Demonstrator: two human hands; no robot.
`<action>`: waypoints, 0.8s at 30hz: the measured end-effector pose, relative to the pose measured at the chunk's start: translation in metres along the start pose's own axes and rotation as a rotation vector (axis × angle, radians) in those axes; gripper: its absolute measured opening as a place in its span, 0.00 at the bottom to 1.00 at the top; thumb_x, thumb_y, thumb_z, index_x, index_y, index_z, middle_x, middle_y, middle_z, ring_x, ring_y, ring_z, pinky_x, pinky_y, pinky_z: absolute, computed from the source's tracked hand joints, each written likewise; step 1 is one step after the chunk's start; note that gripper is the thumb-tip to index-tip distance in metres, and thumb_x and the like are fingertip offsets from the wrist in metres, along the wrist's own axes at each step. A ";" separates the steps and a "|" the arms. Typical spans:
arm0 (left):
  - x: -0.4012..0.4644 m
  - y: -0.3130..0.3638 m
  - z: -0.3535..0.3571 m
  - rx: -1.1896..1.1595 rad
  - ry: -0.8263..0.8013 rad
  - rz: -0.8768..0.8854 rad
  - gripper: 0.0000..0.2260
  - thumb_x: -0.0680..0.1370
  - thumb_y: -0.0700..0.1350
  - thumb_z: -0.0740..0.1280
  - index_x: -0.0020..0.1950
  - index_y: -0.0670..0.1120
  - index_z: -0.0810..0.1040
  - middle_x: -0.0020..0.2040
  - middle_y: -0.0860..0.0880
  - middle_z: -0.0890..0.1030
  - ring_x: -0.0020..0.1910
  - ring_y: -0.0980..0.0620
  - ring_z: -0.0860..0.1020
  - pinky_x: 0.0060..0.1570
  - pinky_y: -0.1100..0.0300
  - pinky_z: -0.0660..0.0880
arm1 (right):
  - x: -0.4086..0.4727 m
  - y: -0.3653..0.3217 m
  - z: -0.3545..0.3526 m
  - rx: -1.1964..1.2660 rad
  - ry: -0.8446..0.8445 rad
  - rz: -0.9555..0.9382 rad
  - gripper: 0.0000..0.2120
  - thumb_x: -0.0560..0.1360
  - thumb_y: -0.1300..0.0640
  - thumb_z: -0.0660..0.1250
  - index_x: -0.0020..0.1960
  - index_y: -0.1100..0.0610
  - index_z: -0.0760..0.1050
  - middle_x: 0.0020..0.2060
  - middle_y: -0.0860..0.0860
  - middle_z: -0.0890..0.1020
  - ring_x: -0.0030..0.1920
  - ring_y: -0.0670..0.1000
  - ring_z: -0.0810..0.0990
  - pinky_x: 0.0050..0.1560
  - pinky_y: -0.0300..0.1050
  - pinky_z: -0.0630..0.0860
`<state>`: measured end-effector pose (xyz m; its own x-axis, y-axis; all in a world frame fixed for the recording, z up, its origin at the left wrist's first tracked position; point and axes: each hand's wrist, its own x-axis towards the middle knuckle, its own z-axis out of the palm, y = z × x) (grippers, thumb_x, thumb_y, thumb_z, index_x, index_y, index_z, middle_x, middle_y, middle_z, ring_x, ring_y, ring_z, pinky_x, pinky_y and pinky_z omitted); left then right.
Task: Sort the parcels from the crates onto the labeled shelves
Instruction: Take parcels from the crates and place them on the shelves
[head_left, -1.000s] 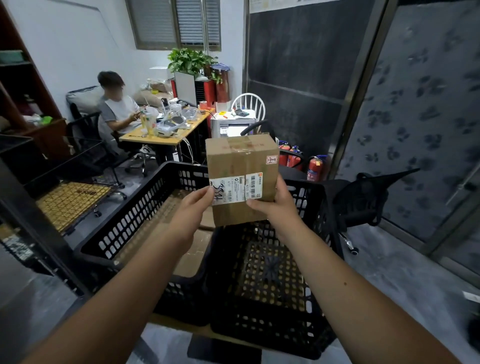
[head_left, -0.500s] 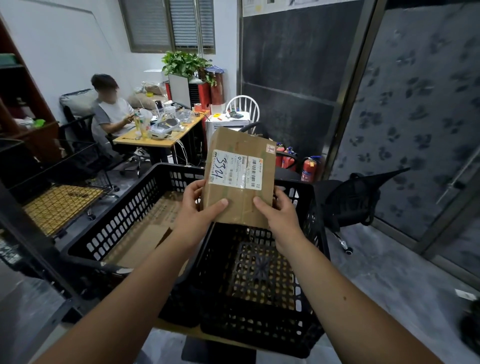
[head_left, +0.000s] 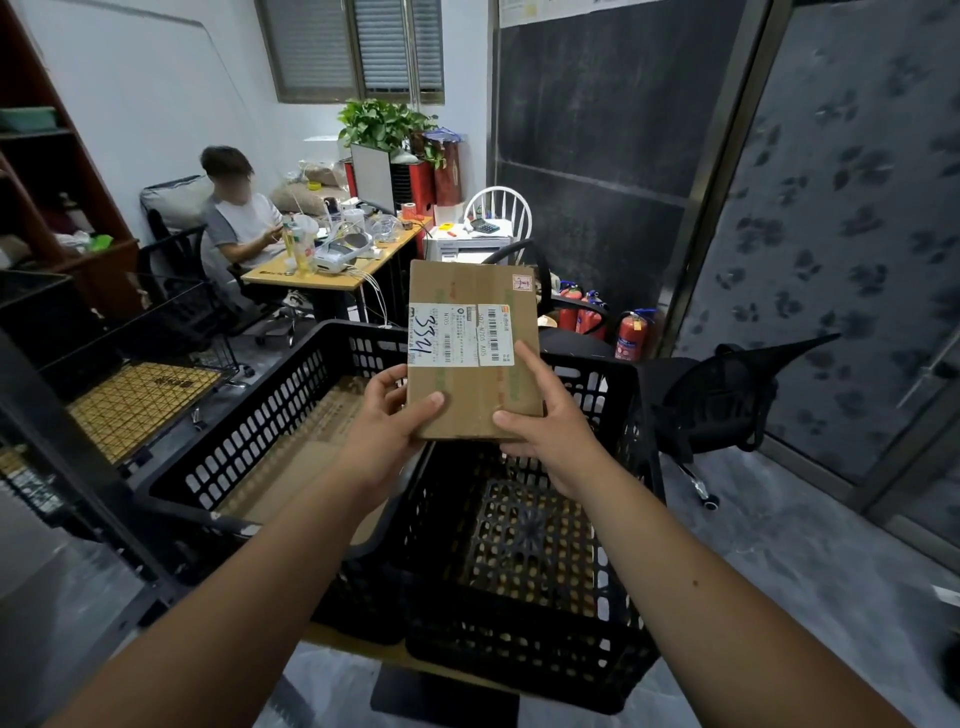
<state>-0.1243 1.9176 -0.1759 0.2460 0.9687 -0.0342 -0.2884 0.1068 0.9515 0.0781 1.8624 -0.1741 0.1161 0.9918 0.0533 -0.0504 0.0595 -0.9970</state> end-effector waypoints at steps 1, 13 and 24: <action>0.000 -0.001 -0.002 0.011 -0.010 -0.005 0.26 0.78 0.39 0.74 0.72 0.49 0.69 0.66 0.46 0.80 0.57 0.48 0.85 0.50 0.53 0.83 | 0.000 0.001 0.001 -0.004 -0.005 -0.002 0.42 0.77 0.65 0.74 0.73 0.25 0.65 0.72 0.43 0.71 0.66 0.51 0.79 0.59 0.60 0.83; -0.019 0.014 -0.037 0.212 0.154 0.130 0.09 0.85 0.41 0.65 0.65 0.44 0.79 0.54 0.51 0.85 0.51 0.54 0.84 0.45 0.61 0.81 | 0.003 0.004 0.014 0.069 -0.084 -0.005 0.43 0.76 0.69 0.74 0.74 0.28 0.66 0.69 0.39 0.75 0.66 0.50 0.81 0.59 0.62 0.82; -0.068 0.029 -0.098 0.597 0.565 0.193 0.23 0.76 0.51 0.78 0.68 0.61 0.75 0.65 0.57 0.78 0.67 0.55 0.76 0.65 0.49 0.77 | 0.008 0.029 0.074 0.072 -0.243 -0.038 0.44 0.74 0.71 0.73 0.75 0.31 0.67 0.74 0.43 0.71 0.71 0.51 0.76 0.64 0.64 0.80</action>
<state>-0.2401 1.8767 -0.1756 -0.3032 0.9412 0.1490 0.2989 -0.0545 0.9527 0.0040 1.8805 -0.1979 -0.1222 0.9863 0.1110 -0.1216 0.0962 -0.9879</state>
